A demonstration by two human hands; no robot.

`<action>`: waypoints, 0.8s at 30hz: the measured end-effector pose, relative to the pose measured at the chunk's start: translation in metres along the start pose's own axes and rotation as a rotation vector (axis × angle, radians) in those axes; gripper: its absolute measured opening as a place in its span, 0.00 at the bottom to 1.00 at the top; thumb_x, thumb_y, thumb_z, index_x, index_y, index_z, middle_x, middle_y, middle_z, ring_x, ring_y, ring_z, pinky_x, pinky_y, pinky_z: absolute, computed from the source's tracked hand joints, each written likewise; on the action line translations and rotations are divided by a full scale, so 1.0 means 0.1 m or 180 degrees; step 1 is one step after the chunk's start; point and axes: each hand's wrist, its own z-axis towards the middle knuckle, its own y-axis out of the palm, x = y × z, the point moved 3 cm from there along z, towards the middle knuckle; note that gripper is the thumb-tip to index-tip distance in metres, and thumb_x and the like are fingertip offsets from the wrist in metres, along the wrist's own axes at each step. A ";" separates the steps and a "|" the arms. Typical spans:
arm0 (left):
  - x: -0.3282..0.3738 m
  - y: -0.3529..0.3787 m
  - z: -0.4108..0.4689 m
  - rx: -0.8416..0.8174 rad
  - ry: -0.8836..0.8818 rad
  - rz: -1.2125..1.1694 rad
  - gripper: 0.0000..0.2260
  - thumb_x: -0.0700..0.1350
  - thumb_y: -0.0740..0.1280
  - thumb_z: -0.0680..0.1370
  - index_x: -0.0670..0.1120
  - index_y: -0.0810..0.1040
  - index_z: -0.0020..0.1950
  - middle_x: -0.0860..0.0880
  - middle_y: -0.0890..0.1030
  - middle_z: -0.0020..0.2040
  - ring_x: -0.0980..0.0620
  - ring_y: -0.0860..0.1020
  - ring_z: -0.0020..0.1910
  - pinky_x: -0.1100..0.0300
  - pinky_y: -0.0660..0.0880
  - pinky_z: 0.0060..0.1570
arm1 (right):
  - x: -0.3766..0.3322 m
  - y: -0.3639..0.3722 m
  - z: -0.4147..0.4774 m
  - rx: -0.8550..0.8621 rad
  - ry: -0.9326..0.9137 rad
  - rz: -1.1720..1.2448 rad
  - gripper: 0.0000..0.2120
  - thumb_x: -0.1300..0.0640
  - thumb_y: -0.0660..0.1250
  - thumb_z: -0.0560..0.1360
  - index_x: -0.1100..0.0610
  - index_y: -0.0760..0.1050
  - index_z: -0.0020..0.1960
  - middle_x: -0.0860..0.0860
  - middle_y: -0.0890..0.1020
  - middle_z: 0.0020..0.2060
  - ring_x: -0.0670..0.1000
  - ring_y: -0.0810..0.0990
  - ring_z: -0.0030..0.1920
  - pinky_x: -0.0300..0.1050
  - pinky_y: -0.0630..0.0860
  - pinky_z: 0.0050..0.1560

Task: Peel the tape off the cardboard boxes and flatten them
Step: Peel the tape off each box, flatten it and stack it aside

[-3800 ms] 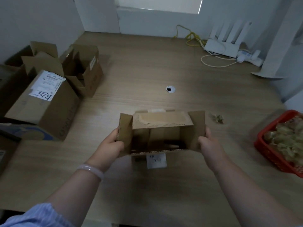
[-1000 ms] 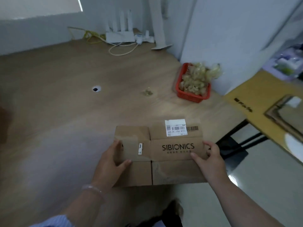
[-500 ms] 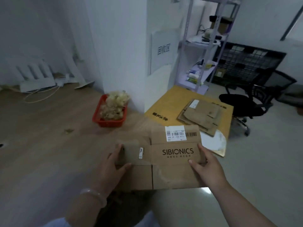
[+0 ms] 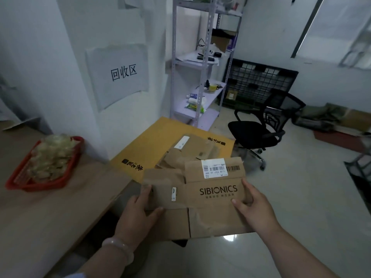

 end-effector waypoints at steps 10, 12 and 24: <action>0.12 0.34 1.32 0.0046 -0.0482 0.0092 0.32 0.59 0.66 0.75 0.64 0.51 0.72 0.51 0.67 0.57 0.53 0.69 0.52 0.58 0.73 0.49 | 0.04 0.26 1.71 -0.0314 -0.0042 -0.0403 0.38 0.51 0.74 0.68 0.40 0.61 0.73 0.46 0.75 0.63 0.47 0.74 0.62 0.46 0.74 0.57; 0.14 0.35 1.56 0.0127 -0.0590 0.0152 0.33 0.61 0.65 0.74 0.64 0.50 0.73 0.50 0.68 0.58 0.51 0.72 0.52 0.56 0.75 0.50 | -0.02 0.31 2.03 -0.0401 -0.0084 -0.0441 0.38 0.51 0.75 0.68 0.40 0.61 0.73 0.45 0.75 0.64 0.47 0.74 0.62 0.45 0.74 0.57; 0.27 0.89 2.14 0.0229 -0.1577 0.0304 0.36 0.64 0.59 0.76 0.60 0.42 0.77 0.50 0.63 0.68 0.51 0.69 0.58 0.60 0.70 0.51 | -0.05 0.96 3.89 -0.1313 -0.0671 -0.1071 0.40 0.43 0.73 0.66 0.40 0.59 0.74 0.46 0.72 0.65 0.49 0.72 0.64 0.49 0.74 0.60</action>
